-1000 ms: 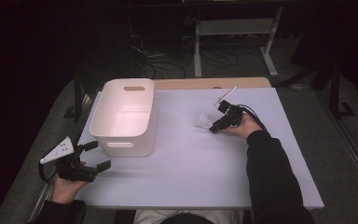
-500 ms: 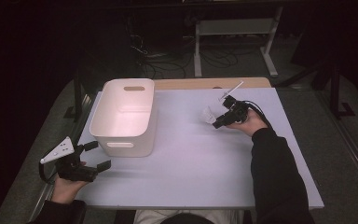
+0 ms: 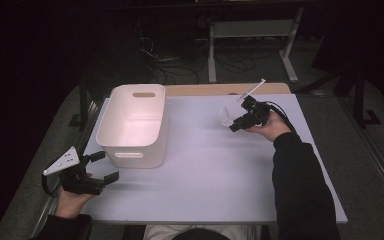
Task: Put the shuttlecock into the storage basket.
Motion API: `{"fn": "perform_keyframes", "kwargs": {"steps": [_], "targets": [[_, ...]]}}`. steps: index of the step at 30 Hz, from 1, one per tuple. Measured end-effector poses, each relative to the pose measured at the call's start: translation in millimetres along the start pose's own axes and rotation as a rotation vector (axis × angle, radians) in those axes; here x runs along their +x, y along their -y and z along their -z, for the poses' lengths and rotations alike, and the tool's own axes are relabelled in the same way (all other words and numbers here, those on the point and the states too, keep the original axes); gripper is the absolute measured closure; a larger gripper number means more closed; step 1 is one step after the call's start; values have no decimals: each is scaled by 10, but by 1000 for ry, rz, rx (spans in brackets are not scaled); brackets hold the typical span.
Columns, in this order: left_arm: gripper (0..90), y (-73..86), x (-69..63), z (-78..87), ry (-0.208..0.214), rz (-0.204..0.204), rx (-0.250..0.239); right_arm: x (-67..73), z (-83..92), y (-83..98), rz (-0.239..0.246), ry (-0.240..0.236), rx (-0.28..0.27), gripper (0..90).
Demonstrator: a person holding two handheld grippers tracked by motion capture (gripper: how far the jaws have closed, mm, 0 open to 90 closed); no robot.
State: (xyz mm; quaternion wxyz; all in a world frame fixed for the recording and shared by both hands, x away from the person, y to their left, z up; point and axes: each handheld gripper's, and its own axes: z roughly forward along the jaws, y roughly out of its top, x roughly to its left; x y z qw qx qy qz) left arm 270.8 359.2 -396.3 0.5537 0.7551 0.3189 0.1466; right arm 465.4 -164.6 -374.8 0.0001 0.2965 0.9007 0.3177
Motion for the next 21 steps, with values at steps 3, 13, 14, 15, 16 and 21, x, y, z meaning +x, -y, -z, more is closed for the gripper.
{"fn": "perform_keyframes", "kwargs": {"steps": [3,13,14,15,16,21], "targets": [[0,0,0,0,1,-1,0,30,57,-42,9,7,1,640],[0,0,0,1,1,1,-1,107,250,-132,31,26,-11,640],[0,0,0,1,1,1,-1,107,250,-132,31,26,-11,640],[0,0,-1,2,-1,3,-1,115,281,-142,35,29,-15,640],[0,0,-1,2,-1,3,-1,115,281,-142,35,29,-15,640],[0,0,-1,3,0,3,-1,150,380,-176,41,40,-16,640]]}}
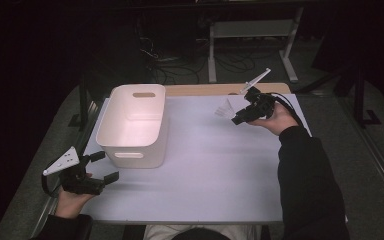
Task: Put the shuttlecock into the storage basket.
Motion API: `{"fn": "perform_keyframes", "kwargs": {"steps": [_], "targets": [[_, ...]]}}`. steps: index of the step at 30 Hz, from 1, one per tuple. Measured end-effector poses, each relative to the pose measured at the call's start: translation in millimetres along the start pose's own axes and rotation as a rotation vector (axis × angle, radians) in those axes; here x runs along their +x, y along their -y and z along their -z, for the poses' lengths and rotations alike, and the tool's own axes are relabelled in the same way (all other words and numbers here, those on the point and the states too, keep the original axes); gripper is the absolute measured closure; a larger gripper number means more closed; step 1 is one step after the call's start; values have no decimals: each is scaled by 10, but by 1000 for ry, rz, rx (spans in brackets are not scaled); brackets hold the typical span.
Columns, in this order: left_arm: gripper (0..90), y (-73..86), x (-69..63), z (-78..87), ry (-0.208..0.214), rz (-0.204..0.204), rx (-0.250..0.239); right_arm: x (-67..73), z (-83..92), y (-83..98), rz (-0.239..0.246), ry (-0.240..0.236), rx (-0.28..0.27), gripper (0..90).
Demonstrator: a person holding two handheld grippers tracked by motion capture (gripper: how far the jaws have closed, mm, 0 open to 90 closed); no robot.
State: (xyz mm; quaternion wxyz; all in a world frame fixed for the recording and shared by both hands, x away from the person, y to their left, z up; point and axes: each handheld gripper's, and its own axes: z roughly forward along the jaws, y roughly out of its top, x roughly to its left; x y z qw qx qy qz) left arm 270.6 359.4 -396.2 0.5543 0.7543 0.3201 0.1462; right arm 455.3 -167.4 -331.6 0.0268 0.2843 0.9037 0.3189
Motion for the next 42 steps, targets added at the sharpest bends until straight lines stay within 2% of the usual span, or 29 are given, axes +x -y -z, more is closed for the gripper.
{"fn": "perform_keyframes", "kwargs": {"steps": [9,18,32,42], "targets": [[0,0,1,1,0,-1,-1,28,106,-67,17,12,-7,640],[0,0,0,2,0,-1,-1,113,188,-188,47,16,-13,640],[0,0,0,3,1,-3,-1,221,195,-397,84,11,-23,641],[0,0,0,3,0,-2,-1,277,157,-475,101,1,-25,640]]}}
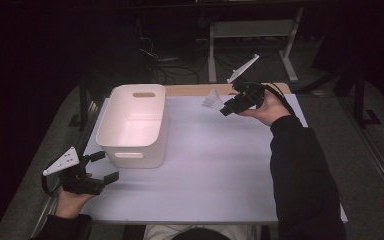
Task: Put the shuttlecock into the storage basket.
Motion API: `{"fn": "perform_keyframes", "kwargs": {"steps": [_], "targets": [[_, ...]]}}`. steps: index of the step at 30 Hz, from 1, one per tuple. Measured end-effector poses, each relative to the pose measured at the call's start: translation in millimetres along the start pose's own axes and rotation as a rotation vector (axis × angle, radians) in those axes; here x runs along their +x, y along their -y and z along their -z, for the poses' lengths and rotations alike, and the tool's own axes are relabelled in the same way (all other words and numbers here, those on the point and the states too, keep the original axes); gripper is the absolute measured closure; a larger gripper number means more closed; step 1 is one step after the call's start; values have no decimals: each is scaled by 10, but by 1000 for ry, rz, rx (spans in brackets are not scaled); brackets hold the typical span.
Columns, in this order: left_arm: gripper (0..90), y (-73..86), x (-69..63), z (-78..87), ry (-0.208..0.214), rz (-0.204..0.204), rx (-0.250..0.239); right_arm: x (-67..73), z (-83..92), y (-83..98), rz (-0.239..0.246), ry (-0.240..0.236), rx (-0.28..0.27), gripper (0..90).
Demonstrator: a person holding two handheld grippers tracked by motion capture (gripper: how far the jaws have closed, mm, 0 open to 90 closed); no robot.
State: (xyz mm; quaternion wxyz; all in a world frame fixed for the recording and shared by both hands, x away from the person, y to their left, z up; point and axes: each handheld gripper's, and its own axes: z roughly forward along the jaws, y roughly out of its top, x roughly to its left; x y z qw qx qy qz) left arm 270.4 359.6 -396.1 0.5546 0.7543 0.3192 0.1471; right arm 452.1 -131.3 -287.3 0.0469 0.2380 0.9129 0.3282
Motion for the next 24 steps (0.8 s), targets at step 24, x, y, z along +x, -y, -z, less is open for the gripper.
{"fn": "perform_keyframes", "kwargs": {"steps": [24], "targets": [[0,0,-1,1,1,-2,-1,132,-12,-265,46,-6,-12,640]]}}
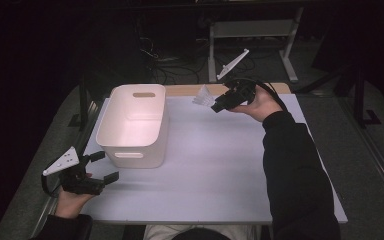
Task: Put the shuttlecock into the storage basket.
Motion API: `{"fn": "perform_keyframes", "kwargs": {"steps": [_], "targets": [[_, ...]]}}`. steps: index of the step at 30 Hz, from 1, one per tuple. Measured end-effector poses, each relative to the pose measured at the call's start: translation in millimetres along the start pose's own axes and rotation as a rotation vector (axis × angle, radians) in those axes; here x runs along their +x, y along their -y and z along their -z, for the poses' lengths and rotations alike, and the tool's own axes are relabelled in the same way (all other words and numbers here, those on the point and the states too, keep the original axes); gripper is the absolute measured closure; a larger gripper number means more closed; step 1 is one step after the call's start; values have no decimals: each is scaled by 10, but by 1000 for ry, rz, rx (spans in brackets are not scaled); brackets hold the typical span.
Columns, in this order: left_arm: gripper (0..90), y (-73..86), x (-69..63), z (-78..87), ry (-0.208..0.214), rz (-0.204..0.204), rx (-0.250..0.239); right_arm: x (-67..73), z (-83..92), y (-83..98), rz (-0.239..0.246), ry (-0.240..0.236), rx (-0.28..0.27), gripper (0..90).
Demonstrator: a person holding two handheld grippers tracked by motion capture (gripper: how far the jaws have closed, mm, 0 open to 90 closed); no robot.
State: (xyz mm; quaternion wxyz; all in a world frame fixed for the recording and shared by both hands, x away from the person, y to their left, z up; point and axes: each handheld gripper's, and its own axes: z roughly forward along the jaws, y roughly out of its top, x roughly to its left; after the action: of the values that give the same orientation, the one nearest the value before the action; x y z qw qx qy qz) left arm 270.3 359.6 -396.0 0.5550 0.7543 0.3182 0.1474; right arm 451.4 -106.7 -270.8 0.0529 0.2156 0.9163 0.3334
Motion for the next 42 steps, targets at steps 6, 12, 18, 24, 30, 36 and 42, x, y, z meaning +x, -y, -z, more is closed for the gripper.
{"fn": "perform_keyframes", "kwargs": {"steps": [6,12,18,24,30,36,42], "targets": [[0,0,-1,0,1,-2,1,56,2,-93,24,-6,-6,641],[0,0,-1,1,1,-2,1,127,-39,-194,49,-19,-2,640],[0,0,0,1,2,-2,1,180,-67,-294,73,-30,-6,640],[0,0,-1,1,3,-3,0,250,-83,-386,97,-37,-7,640],[0,0,-2,1,3,-1,0,295,-99,-466,118,-43,-5,640],[0,0,-1,2,3,-2,0,344,-105,-551,137,-48,-12,640],[0,0,-2,3,3,-1,-1,391,-152,-628,157,-56,-6,640]]}}
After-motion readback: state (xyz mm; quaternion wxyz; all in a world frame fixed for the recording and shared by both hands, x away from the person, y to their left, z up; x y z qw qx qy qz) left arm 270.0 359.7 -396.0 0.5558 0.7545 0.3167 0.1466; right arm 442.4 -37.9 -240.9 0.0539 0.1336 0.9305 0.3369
